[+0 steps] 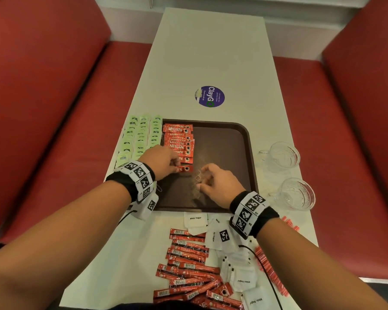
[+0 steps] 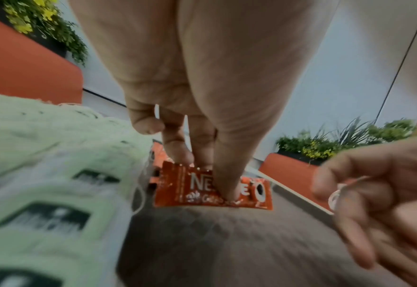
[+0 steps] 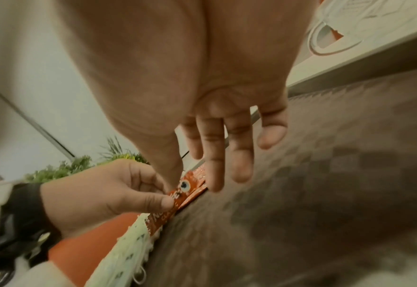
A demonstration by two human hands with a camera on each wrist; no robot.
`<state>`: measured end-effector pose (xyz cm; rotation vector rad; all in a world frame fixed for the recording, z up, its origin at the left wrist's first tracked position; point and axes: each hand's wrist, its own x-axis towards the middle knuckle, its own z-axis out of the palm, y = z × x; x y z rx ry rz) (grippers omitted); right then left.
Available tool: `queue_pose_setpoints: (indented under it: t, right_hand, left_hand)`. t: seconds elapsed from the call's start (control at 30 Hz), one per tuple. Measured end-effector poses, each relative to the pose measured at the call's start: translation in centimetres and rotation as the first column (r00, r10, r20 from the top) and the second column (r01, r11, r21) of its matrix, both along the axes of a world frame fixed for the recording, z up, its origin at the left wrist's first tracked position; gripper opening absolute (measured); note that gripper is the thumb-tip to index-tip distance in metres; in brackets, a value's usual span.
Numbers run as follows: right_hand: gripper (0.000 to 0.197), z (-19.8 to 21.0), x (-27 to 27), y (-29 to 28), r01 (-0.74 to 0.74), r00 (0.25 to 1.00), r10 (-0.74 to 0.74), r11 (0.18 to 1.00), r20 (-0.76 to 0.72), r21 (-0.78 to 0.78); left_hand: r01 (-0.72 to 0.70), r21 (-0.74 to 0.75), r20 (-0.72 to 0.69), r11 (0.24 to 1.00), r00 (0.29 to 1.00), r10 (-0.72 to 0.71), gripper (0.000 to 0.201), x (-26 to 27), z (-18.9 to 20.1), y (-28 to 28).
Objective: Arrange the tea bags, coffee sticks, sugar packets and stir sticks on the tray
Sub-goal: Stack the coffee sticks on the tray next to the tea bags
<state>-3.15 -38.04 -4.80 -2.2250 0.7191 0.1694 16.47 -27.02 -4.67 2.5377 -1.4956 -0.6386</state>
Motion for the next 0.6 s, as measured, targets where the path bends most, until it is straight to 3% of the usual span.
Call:
queue_pose_setpoints:
  t: [0.1, 0.2, 0.33, 0.6]
  right_hand:
    - [0.032, 0.0, -0.6, 0.0, -0.248, 0.945, 0.227, 0.967, -0.235, -0.063]
    - [0.025, 0.2, -1.1, 0.3, -0.367, 0.879, 0.331, 0.929, -0.343, -0.042]
    - [0.022, 0.1, -1.0, 0.5, -0.388, 0.866, 0.340, 0.920, -0.366, -0.063]
    - [0.022, 0.1, -1.2, 0.8, -0.375, 0.874, 0.326, 0.924, -0.361, -0.074]
  left_hand:
    - [-0.045, 0.087, 0.072, 0.995, 0.997, 0.039, 0.009, 0.6, -1.4, -0.4]
    - [-0.073, 0.083, 0.140, 0.994, 0.988, 0.061, 0.015, 0.7, -2.2, -0.9]
    - [-0.056, 0.051, 0.187, 0.997, 0.981, 0.045, 0.023, 0.6, -2.6, -1.5]
    - [-0.038, 0.110, 0.176, 0.993, 0.984, 0.018, 0.010, 0.6, -2.4, -2.2]
